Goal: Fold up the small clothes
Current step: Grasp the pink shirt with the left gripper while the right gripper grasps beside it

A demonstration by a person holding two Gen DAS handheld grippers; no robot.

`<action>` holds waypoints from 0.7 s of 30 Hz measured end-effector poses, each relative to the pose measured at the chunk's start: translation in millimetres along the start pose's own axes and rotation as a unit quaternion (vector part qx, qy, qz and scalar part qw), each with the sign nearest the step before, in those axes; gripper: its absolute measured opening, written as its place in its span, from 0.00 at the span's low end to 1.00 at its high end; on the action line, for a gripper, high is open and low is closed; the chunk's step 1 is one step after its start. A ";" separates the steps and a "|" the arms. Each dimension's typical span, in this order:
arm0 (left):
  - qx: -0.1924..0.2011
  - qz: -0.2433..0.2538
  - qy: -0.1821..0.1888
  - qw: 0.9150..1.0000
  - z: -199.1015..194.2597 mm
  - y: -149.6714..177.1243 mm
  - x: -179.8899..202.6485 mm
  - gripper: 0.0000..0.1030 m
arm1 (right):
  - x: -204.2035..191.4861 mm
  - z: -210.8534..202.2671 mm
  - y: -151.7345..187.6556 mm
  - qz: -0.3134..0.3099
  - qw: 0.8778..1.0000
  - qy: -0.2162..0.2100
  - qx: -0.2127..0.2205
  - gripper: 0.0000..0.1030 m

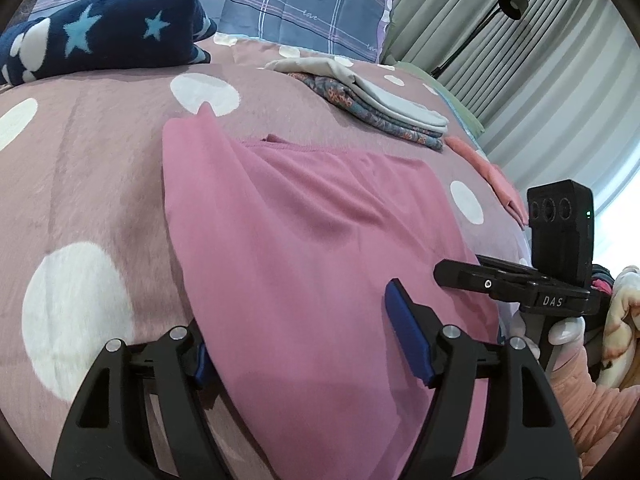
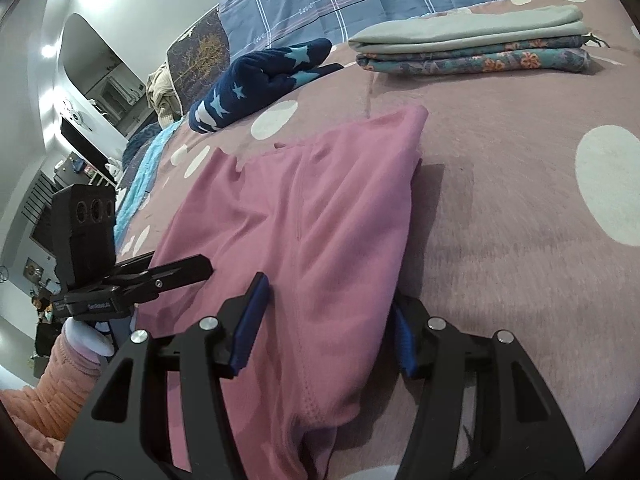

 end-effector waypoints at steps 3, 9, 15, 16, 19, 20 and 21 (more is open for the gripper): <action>0.001 0.001 0.007 1.000 4.3 -4.7 -1.4 0.70 | 2.1 6.4 -7.1 0.010 1.000 -0.023 -0.004 0.52; -0.001 0.001 -0.013 1.000 5.1 -9.8 -6.7 0.31 | -0.8 20.4 -17.7 0.020 0.999 -0.034 -0.016 0.28; 0.032 0.054 -0.047 0.997 -21.3 -20.8 22.0 0.23 | -37.4 -12.1 -14.7 -0.041 0.998 -0.004 0.044 0.18; 0.048 0.066 -0.049 0.995 -32.1 -27.4 33.0 0.23 | -47.2 -26.4 -14.5 -0.057 0.996 0.001 0.065 0.18; 0.079 0.095 -0.048 0.991 -57.5 -44.1 59.2 0.23 | -63.8 -62.4 -13.5 -0.076 0.991 0.005 0.112 0.18; 0.087 0.107 -0.047 0.989 -64.5 -49.3 69.6 0.23 | -69.3 -81.0 -12.4 -0.081 0.988 0.004 0.133 0.18; 0.097 0.122 -0.046 0.987 -71.8 -55.8 84.0 0.23 | -72.4 -96.3 -11.2 -0.086 0.985 0.005 0.149 0.18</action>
Point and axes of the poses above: each gripper's, at about its wrist camera, not at the fingertips, and z roughly the way its jaws point, x to its right, y to its underside, the point moved 7 cm from there along z, roughly the way its jaws point, and after that the axes turned 9 degrees about z, right-handed, at the moved point
